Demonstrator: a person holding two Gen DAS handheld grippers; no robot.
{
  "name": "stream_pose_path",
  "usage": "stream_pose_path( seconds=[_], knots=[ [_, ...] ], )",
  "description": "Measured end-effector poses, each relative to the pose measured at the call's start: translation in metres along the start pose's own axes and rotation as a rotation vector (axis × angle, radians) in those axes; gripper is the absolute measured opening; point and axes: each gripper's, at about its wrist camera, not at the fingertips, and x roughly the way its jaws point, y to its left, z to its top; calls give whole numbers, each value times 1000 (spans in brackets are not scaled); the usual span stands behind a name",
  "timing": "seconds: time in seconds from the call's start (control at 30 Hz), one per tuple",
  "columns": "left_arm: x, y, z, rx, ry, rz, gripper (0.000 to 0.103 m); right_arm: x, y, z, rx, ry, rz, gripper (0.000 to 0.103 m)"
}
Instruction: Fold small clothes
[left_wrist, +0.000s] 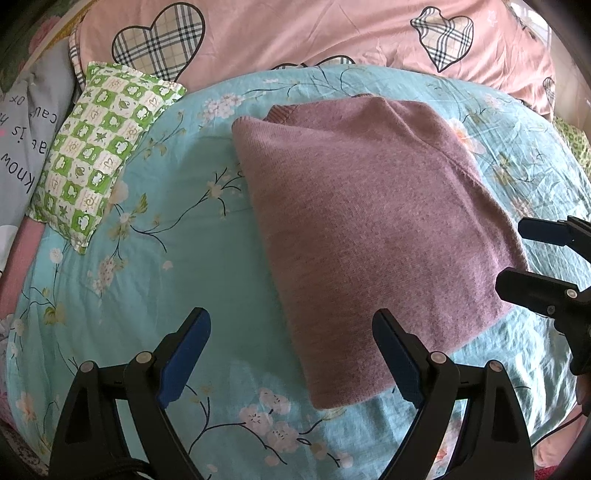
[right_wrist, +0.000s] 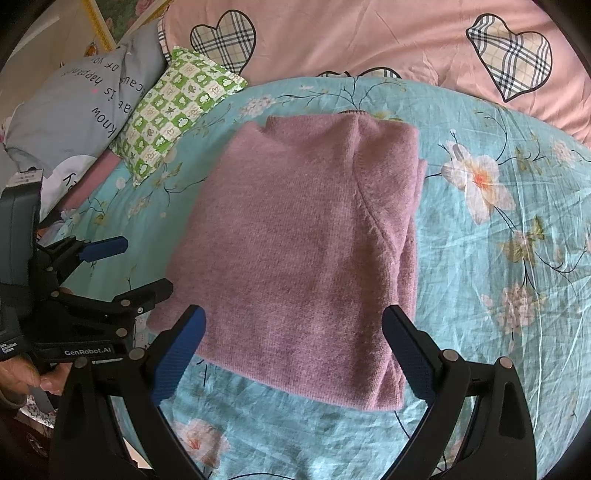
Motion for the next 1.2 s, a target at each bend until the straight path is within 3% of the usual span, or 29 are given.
stream_pose_path(
  seconds=[1.2],
  knots=[
    [-1,-2,7,1,0,-5,90,-9,-13,3,47,-21,4,96]
  ],
)
